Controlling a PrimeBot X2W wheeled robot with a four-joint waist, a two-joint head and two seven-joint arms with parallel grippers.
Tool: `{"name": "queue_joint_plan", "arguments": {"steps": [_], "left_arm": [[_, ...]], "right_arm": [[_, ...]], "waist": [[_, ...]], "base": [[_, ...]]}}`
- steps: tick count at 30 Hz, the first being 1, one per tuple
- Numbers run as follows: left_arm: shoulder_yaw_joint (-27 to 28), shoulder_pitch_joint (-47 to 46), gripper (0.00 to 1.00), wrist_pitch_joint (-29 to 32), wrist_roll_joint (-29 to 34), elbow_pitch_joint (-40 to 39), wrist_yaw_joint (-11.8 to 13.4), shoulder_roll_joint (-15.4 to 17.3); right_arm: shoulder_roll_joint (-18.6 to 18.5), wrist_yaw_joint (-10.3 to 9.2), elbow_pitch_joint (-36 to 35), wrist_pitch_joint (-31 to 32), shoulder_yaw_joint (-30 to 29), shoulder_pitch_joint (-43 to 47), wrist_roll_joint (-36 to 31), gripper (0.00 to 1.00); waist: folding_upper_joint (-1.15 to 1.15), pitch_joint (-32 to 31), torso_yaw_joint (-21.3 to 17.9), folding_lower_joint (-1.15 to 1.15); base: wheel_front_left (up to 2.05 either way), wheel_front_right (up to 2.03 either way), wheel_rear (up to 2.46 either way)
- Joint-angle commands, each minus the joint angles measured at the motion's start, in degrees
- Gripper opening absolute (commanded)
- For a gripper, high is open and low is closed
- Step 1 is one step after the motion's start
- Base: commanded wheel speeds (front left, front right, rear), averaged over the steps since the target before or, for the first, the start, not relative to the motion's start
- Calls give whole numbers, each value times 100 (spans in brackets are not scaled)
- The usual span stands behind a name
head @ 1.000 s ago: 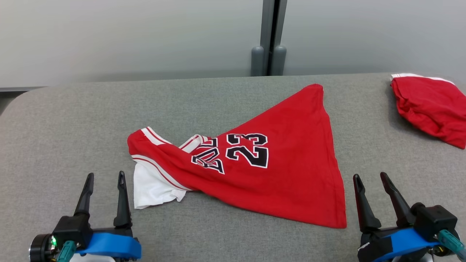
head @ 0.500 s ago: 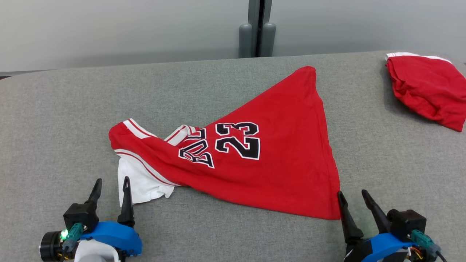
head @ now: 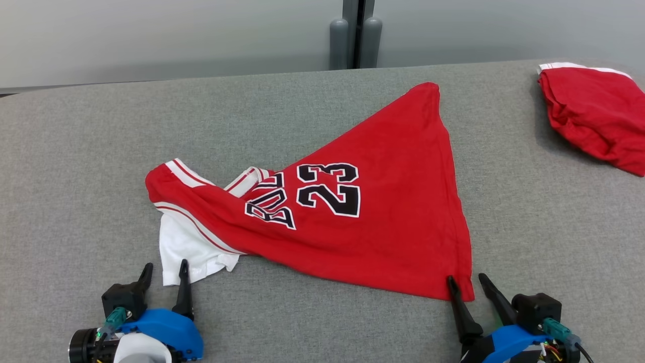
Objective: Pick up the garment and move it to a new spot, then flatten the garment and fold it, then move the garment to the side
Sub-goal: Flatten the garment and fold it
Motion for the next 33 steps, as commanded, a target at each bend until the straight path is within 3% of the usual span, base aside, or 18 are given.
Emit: {"name": "queue_joint_plan", "arguments": {"steps": [1, 9, 10, 11, 12, 17, 26, 33], "left_arm": [[-29, -47, 100, 22, -44, 116, -21, -36], [-256, -301, 100, 63, -187, 870, -97, -134], [-295, -319, 51, 84, -226, 984, -108, -154], [-340, -342, 33, 93, -236, 1090, -113, -162], [-394, -369, 0, 101, -245, 1175, -113, -171], [-428, -459, 0, 68, -377, 1084, -122, -103], [-342, -143, 0, 9, -407, -546, -107, 37], [-318, -546, 0, 7, -550, -1540, -107, 199]], "right_arm": [[-1, 4, 97, 12, 66, -31, 40, 100], [16, 10, 302, -28, 525, -167, 256, 98], [18, 10, 319, -33, 561, -165, 279, 44], [20, 10, 329, -40, 592, -166, 305, 18], [19, 10, 337, -46, 618, -168, 327, 0], [2, 3, 147, -72, 565, -181, 385, 0], [-6, 3, -829, -81, 260, 84, 168, 0], [-227, 3, -1628, -65, 145, -356, 54, 0]], "waist": [[0, 5, 0, 0], [0, 31, -10, 0], [0, 27, -9, 0], [0, 23, -9, 0], [0, 19, -10, 0], [0, -46, -17, 0], [0, -238, 36, 0], [0, -188, 0, 0]], "base": [[0, 0, 0], [0, 0, 0], [0, 0, 0], [0, 0, 0], [0, 0, 0], [0, 0, 0], [0, 0, 0], [0, 0, 0]]}}
